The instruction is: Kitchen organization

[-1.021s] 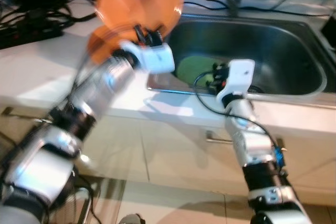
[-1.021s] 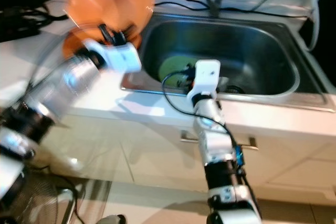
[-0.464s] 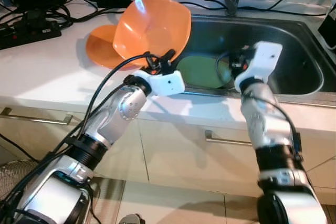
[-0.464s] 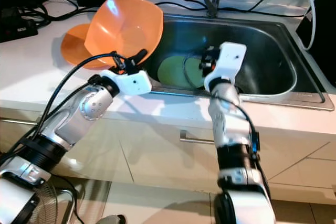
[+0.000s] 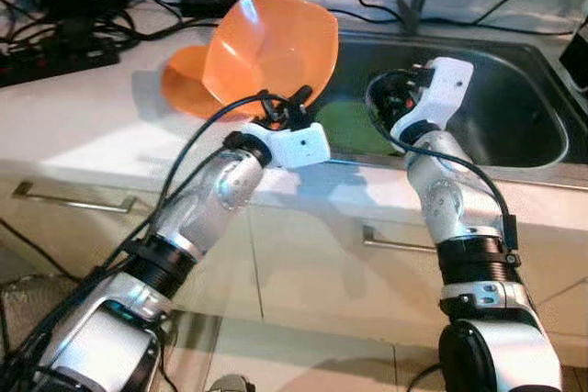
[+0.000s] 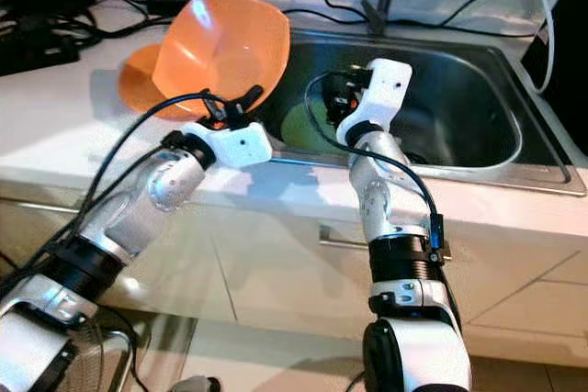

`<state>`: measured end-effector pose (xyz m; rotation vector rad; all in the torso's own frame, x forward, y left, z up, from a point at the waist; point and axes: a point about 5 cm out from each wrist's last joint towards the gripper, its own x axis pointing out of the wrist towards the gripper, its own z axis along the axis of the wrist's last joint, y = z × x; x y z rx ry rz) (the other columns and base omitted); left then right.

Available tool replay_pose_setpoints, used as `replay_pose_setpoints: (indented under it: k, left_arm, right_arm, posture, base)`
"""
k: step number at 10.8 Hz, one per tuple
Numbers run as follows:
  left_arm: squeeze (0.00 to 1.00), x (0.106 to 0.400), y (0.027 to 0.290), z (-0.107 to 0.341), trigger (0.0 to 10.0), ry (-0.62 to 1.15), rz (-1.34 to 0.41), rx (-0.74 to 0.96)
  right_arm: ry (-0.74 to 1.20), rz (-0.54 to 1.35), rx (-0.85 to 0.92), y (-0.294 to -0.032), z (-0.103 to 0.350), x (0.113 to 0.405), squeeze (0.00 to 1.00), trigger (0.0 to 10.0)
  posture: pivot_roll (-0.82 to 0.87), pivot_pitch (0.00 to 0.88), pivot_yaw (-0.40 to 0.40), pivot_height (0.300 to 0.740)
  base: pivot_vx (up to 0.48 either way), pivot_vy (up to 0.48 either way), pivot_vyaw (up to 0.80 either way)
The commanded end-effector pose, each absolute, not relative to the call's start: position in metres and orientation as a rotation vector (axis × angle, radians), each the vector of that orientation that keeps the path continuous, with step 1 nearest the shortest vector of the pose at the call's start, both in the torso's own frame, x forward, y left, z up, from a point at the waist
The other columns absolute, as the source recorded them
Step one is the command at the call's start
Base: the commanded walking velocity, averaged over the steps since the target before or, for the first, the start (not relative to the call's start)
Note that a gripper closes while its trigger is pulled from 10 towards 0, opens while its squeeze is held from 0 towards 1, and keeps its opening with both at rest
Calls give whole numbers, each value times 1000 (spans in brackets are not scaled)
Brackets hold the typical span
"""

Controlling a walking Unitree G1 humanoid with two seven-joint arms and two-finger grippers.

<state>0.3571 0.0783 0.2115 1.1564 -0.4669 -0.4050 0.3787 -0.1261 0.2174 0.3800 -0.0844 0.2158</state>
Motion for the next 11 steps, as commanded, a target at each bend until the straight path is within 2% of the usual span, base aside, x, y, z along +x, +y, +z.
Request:
replay_pose_setpoints:
  k: [1,3,5,9,11]
  left_arm:
    - [0,355,70,223,10000,-518,-423,1171]
    - [0,355,66,221,10000,-514,-442,1186]
    - [0,355,66,219,10000,-503,-452,1191]
    - [0,360,72,222,10000,-488,-414,1189]
    - [0,357,67,222,10000,-503,-440,1194]
  right_arm:
    - [-65,319,541,-117,228,379,0,10000]
    - [-57,385,682,-109,235,377,0,10000]
    - [-52,418,740,-110,240,376,0,10000]
    - [-67,415,776,-116,246,375,0,10000]
    - [-52,414,772,-116,243,374,0,10000]
  posture:
    - [186,23,-9,740]
    - [184,32,-11,740]
    - [184,39,-11,740]
    - [182,49,-8,740]
    - [184,42,-8,740]
  base:
    - [0,0,0]
    - [0,0,0]
    - [0,0,0]
    - [0,0,0]
    - [0,0,0]
